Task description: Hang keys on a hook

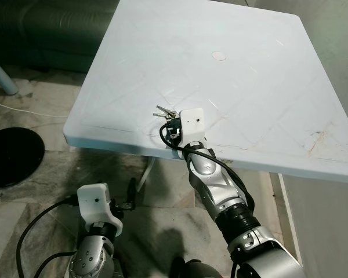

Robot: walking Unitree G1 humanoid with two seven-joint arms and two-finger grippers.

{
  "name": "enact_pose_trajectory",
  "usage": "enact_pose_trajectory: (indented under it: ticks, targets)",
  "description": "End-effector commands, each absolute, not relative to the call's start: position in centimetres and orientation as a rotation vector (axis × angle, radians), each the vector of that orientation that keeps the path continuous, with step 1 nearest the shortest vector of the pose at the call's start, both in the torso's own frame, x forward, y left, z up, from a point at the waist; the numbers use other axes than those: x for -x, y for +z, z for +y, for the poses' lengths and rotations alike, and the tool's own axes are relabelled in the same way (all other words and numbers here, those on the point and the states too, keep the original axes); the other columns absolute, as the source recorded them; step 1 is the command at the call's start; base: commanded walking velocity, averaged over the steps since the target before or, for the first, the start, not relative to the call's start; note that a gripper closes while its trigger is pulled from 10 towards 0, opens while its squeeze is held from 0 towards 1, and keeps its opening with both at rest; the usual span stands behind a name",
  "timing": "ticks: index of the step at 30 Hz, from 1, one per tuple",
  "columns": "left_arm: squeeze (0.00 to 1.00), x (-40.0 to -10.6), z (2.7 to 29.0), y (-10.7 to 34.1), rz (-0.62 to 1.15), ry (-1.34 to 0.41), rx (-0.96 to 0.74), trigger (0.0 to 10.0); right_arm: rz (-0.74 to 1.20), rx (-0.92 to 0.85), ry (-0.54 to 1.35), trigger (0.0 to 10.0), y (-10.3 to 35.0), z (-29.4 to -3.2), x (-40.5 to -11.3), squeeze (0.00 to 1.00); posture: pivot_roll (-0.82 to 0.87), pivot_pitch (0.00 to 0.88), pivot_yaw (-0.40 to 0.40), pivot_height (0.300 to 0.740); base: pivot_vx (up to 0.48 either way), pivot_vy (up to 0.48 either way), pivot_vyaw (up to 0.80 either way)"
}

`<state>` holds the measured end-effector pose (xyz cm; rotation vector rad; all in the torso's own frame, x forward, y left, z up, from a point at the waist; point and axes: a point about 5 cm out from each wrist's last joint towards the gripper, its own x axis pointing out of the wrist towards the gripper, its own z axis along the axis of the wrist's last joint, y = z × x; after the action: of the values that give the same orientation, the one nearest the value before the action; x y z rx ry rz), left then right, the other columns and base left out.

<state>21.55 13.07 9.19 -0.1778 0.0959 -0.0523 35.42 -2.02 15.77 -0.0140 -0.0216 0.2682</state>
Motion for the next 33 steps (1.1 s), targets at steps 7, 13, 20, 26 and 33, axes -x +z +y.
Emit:
enact_pose_trajectory:
  ticks: [7, 13, 20, 26, 33]
  targets:
    - [0.0, -21.49, 11.14, 9.99, 0.086, -0.147, 0.148, 10.0, -0.031, -0.112, 0.361, 0.0, 17.74, 3.51, -34.04, 0.0, 0.18, 0.266, -0.135, 0.74, 0.0, 0.0, 0.0]
    - [0.0, -21.56, 11.2, 10.0, 0.089, -0.149, 0.133, 10.0, -0.036, -0.113, 0.358, 0.0, 17.78, 3.49, -34.11, 0.0, 0.17, 0.262, -0.133, 0.74, 0.0, 0.0, 0.0]
    - [0.0, -21.56, 11.31, 10.01, 0.089, -0.14, 0.126, 10.0, -0.038, -0.131, 0.385, 0.0, 17.96, 3.73, -34.04, 0.0, 0.18, 0.261, -0.133, 0.74, 0.0, 0.0, 0.0]
    - [0.0, -21.49, 11.28, 9.92, 0.092, -0.139, 0.122, 10.0, 0.004, -0.189, 0.409, 10.0, 17.6, 3.83, -34.03, 1.0, 0.18, 0.258, -0.134, 0.74, 0.0, 0.0, 0.0]
    - [0.0, -21.53, 11.31, 9.87, 0.094, -0.136, 0.12, 10.0, -0.013, -0.193, 0.419, 10.0, 17.82, 3.71, -34.12, 1.0, 0.18, 0.253, -0.133, 0.74, 0.0, 0.0, 0.0]
